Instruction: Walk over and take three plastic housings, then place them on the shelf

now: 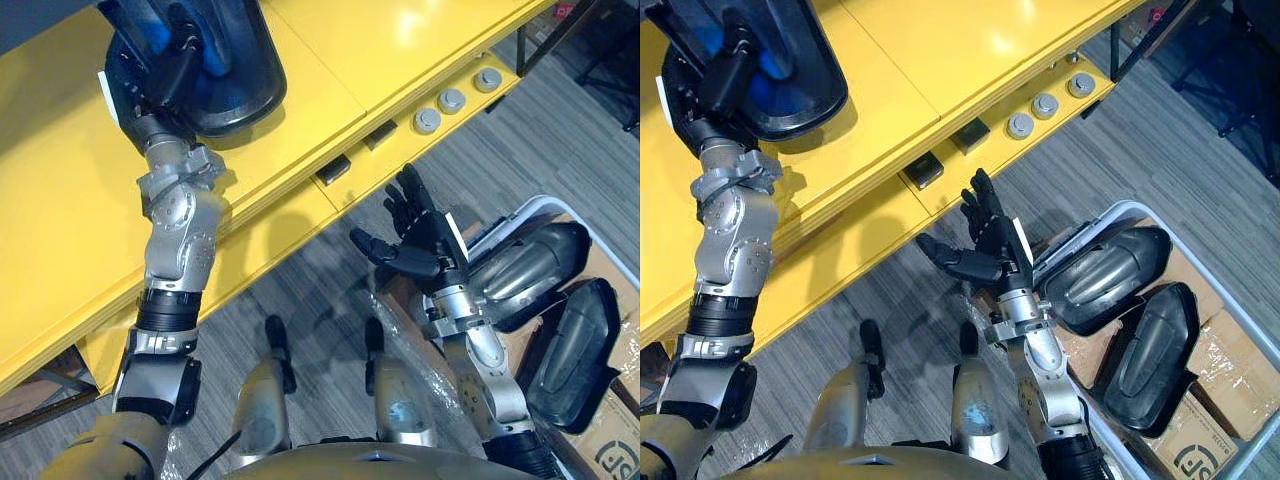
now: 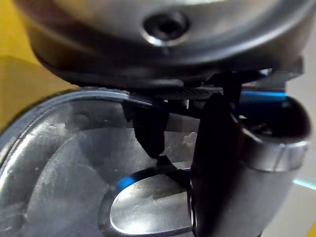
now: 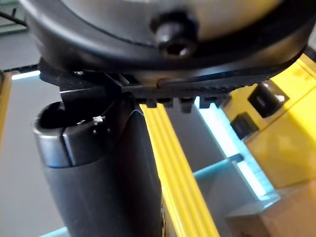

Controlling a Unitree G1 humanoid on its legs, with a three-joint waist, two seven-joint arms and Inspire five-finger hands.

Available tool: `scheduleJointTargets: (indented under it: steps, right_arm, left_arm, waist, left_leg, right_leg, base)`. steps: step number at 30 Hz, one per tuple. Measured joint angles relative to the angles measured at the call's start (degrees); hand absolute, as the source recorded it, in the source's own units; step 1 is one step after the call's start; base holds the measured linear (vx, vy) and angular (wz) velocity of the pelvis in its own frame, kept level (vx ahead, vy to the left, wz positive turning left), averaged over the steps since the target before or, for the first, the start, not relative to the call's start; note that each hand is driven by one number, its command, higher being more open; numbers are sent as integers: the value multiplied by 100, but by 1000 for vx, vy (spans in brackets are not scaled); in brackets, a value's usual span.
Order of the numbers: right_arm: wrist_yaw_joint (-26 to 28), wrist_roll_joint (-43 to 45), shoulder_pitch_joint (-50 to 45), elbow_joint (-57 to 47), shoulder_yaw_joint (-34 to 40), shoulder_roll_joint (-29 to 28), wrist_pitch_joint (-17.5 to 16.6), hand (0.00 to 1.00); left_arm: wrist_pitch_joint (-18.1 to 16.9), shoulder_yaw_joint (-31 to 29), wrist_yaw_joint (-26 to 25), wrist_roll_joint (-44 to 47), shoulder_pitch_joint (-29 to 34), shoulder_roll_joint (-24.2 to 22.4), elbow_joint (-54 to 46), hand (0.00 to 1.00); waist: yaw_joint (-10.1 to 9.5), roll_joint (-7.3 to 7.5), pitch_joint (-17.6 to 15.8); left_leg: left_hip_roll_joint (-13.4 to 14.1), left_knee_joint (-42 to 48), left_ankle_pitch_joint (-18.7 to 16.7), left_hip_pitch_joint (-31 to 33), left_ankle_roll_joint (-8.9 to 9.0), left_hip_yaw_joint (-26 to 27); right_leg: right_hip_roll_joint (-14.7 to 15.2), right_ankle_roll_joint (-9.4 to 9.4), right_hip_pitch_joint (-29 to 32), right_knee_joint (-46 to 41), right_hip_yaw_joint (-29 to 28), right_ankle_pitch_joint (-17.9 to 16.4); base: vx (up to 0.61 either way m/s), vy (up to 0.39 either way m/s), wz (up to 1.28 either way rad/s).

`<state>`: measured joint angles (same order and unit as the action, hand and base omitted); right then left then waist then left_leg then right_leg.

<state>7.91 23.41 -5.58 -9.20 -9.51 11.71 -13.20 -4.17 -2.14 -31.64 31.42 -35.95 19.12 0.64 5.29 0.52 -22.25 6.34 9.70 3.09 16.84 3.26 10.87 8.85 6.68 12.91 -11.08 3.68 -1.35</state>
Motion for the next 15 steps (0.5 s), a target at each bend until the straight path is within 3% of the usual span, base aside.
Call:
scheduleJointTargets:
  steps: [5,12,13,15]
  right_arm:
    - [-149,-9,-27,-52,-79,-1,-1,100]
    - [-229,-9,-59,-44,-256,-1,-3,100]
    - [-229,-8,-63,-43,-251,0,-3,100]
    - [-233,-9,-55,-30,-260,1,-3,100]
  left_arm:
    - [481,-11,-172,-8,-49,27,402,0]
    - [667,-159,-184,112,-506,447,1049,0]
    - [665,-184,-139,170,-534,465,1054,100]
    - [675,-176,9,247,-568,544,1183,100]
  waist:
    - [-25,-20,-86]
    - [-32,-52,-117]
    - [-31,-61,-122]
    - [-31,-66,-125]
  left_leg:
    - [10,-21,25,-1,8,-3]
    - [-35,-499,349,-145,15,-18]
    - [-46,-582,407,-170,24,-47]
    - [-71,-760,519,-253,19,-81]
  right_leg:
    - [-8,-46,53,-91,9,-36]
    - [-7,-74,169,-203,37,-55]
    - [-4,-80,170,-221,69,-63]
    - [7,-85,172,-275,99,-95]
  base:
    - [0,0,0]
    - [-8,-6,2]
    - [-9,-5,9]
    - [-16,1,12]
